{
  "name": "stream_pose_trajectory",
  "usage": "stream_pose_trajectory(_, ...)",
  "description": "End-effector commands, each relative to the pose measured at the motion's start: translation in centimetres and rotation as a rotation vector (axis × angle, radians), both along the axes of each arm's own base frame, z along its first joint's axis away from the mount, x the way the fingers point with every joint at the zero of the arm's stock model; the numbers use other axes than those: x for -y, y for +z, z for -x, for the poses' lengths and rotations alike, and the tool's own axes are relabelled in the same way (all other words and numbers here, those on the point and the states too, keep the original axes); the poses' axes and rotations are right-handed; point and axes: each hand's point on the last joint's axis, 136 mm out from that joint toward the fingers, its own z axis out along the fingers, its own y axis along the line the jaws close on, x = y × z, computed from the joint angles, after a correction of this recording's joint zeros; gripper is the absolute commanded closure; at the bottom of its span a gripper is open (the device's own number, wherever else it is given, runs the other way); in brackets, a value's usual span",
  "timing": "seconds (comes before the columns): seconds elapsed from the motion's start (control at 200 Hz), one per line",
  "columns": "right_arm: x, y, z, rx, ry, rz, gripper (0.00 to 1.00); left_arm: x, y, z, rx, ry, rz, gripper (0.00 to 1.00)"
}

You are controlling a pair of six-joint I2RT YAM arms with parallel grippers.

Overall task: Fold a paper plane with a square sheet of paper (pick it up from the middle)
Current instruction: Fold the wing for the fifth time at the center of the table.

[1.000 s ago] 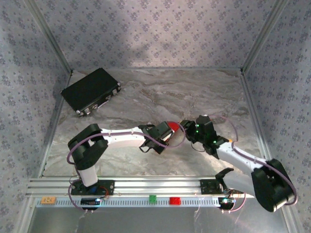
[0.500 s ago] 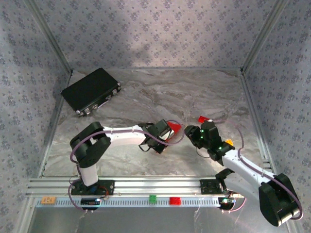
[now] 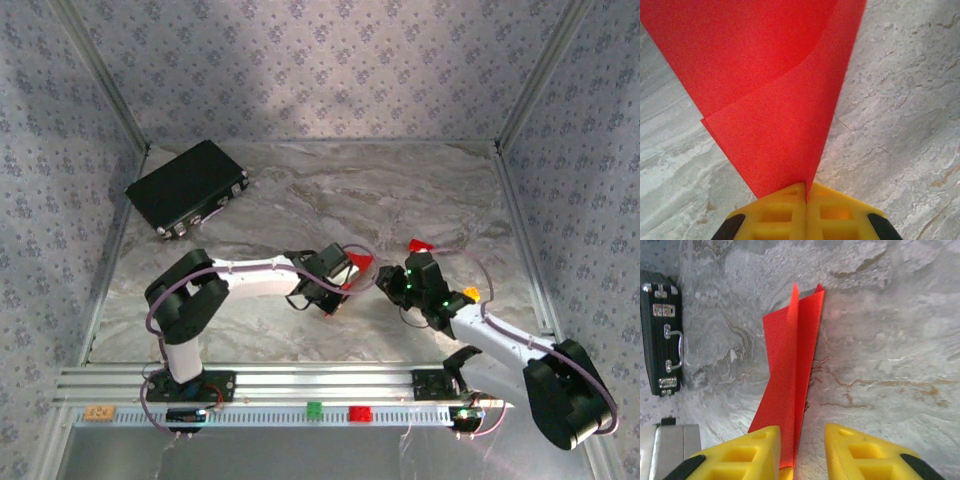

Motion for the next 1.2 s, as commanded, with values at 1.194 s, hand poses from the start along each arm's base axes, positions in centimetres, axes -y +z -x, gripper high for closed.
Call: stream_pose_trajectory(1.194, -7.0, 0.3, -3.8, 0.138, 0.322, -0.112, 0.86, -0.2, -1.0, -0.5, -0.476, 0.140, 0.371, 1.00)
